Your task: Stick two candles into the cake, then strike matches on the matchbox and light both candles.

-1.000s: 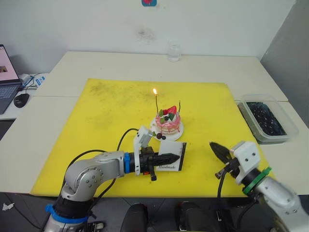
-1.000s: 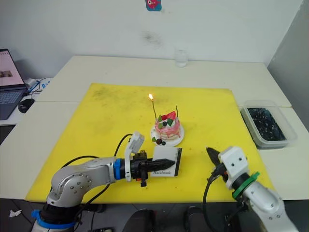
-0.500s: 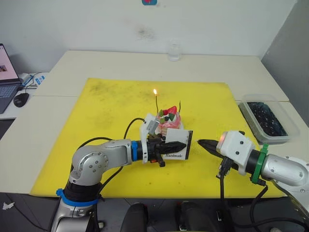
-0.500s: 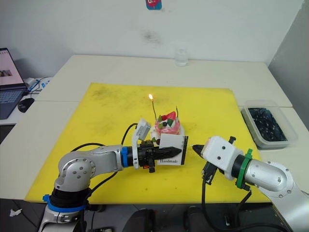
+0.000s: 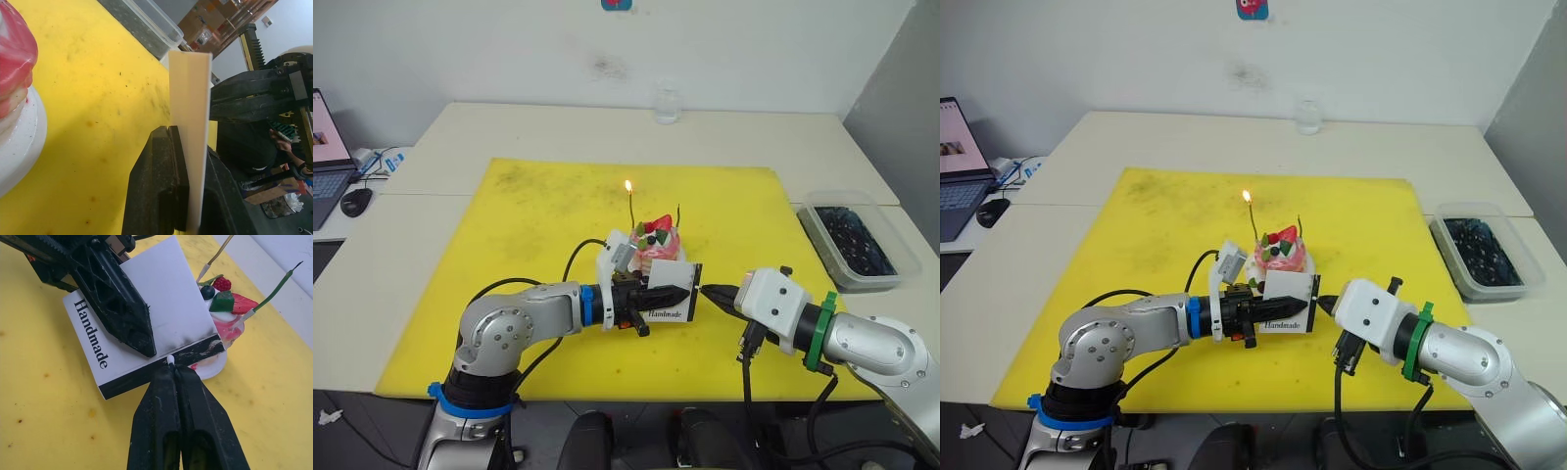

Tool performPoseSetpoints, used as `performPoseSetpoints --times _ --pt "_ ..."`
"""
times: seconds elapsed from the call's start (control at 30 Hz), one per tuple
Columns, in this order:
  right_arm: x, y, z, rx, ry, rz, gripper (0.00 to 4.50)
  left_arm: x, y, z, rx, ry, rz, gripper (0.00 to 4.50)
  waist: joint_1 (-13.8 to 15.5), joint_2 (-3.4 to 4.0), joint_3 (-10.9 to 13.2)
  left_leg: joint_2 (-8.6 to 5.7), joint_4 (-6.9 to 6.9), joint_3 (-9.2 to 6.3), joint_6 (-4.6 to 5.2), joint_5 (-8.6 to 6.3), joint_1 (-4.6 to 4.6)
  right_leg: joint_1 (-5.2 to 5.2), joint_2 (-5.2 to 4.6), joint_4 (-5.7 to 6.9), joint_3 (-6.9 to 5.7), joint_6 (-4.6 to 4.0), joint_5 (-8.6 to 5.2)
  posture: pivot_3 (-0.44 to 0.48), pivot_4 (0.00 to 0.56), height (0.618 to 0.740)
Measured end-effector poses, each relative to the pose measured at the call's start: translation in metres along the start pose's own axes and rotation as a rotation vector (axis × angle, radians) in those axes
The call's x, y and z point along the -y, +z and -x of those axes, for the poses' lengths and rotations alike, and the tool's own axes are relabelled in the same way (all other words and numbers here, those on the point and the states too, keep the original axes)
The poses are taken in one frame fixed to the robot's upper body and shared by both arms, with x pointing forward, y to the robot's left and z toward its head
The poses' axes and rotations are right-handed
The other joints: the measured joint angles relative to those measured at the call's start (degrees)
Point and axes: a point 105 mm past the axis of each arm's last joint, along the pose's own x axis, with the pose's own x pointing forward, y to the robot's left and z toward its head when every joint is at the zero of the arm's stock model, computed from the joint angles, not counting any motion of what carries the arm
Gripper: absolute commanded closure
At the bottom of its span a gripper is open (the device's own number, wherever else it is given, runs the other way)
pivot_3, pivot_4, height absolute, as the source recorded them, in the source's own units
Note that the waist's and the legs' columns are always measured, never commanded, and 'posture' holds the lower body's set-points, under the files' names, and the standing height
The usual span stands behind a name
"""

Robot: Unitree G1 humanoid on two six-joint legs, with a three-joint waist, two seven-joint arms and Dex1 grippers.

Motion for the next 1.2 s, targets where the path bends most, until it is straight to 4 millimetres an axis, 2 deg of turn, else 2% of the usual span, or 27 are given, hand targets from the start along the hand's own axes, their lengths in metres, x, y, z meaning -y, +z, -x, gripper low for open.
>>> performPoseSetpoints --times 0.5,0.7,0.73,0.8,0.87,0.93,1.0,1.2 --pt "-0.002 -0.005 -0.010 -0.021 0.009 0.014 4.48 -0.001 -0.004 0.002 -0.003 0.010 -0.019 4.50 0.0 0.00 0.0 0.01 0.00 -0.01 0.00 0.00 0.00 0.00 0.00 0.00 -0.01 0.00 0.00 0.000 0.150 0.740" --pt "-0.002 -0.003 -0.021 -0.006 0.012 0.003 4.48 -0.003 -0.006 0.005 -0.004 0.014 -0.031 4.50 -0.1 0.00 0.0 0.01 0.00 -0.02 0.00 0.00 0.00 -0.01 0.00 0.01 -0.02 -0.01 0.00 0.000 0.150 0.740" --pt "0.000 -0.002 -0.023 -0.001 -0.008 -0.001 4.48 -0.004 -0.006 0.006 -0.002 0.016 -0.032 4.50 -0.1 0.00 0.0 0.01 0.00 -0.01 0.00 0.00 0.00 -0.01 0.00 0.01 -0.01 -0.01 0.00 0.000 0.150 0.740" --pt "0.020 0.002 -0.022 0.008 -0.131 0.015 4.48 0.001 -0.010 0.004 -0.021 -0.025 -0.027 4.50 -0.1 0.01 0.0 -0.02 0.00 0.03 0.00 0.00 0.00 -0.02 -0.03 0.01 0.02 0.00 0.00 0.000 0.150 0.740" --pt "0.052 -0.002 -0.007 -0.033 -0.298 0.048 4.48 0.015 -0.023 0.000 -0.064 -0.105 -0.009 4.50 0.0 -0.02 0.0 -0.04 0.01 0.04 0.00 0.00 -0.08 -0.02 -0.09 -0.04 0.01 0.00 0.00 0.000 0.150 0.740" --pt "0.068 -0.007 0.007 -0.070 -0.379 0.051 4.48 0.012 -0.027 0.006 -0.081 -0.094 -0.006 4.50 0.1 -0.02 0.0 -0.01 0.00 0.02 0.00 0.00 -0.09 -0.04 -0.10 -0.06 -0.01 -0.01 0.00 0.000 0.150 0.740" --pt "0.073 -0.009 0.012 -0.084 -0.410 0.035 4.48 0.007 -0.024 0.014 -0.080 -0.062 -0.015 4.50 0.1 -0.01 0.0 0.04 -0.02 -0.02 0.00 0.00 -0.07 -0.07 -0.11 -0.01 -0.03 -0.02 -0.01 0.000 0.150 0.740" --pt "0.060 0.004 0.009 -0.023 -0.369 0.019 4.48 0.005 -0.021 0.016 -0.066 -0.059 -0.016 4.50 -0.1 -0.01 0.0 0.04 -0.02 -0.02 0.00 0.00 0.00 -0.06 -0.07 0.04 -0.04 -0.03 -0.01 0.000 0.150 0.740"
